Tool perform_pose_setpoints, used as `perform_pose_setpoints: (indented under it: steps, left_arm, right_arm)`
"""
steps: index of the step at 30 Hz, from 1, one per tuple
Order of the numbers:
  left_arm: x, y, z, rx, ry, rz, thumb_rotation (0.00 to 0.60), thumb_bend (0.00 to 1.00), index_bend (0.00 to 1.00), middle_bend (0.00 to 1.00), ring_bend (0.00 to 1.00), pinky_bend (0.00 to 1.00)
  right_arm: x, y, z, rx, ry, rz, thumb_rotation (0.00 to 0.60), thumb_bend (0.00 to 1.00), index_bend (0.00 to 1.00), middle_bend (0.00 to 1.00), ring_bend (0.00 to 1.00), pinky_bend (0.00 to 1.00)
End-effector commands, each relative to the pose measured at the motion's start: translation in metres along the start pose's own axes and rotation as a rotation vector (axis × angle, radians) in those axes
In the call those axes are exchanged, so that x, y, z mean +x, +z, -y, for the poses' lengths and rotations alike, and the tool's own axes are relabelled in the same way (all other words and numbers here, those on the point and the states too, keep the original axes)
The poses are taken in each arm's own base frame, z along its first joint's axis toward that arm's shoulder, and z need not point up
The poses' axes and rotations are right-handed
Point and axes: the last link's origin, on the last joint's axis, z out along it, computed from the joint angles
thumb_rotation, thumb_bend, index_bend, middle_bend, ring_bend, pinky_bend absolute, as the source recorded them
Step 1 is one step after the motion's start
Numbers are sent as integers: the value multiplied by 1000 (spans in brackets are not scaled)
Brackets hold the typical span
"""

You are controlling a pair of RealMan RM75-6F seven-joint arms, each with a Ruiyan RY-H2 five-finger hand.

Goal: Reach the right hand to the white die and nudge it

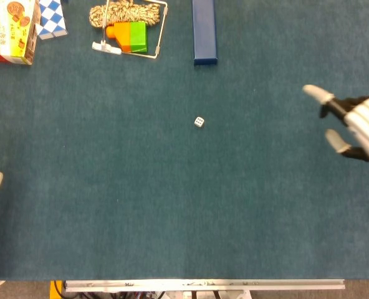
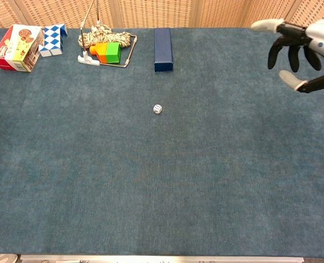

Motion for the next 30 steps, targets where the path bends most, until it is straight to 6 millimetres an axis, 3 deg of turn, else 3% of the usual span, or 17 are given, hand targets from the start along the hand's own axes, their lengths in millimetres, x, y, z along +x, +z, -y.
perform_pose_setpoints:
  steps: [1,5,9,17,30]
  left_arm:
    - [0,-1,0,-1,-1,0,600,220,139,144,166,98]
    - [-1,-2,-1,-5,4,7,600,220,139,145,166,98]
    - [-1,-3,-1,-11,9,13,600,220,139,145,166,98]
    - [-2,-3,-2,-18,8,16,600,220,139,145,166,98]
    - [-1,-2,-3,-28,4,12,600,220,139,145,166,98]
  right_arm:
    - [-4,32,16,49,24,49,600,545,35,640,732,872]
    - [-12,59,27,69,62,137,600,696,57,851,916,991]
    - [-19,82,38,87,71,215,600,811,79,953,997,1000]
    - [-32,116,55,99,64,345,600,917,82,1000,1000,1000]
    - [-57,157,72,60,24,464,600,925,104,1000,1000,1000]
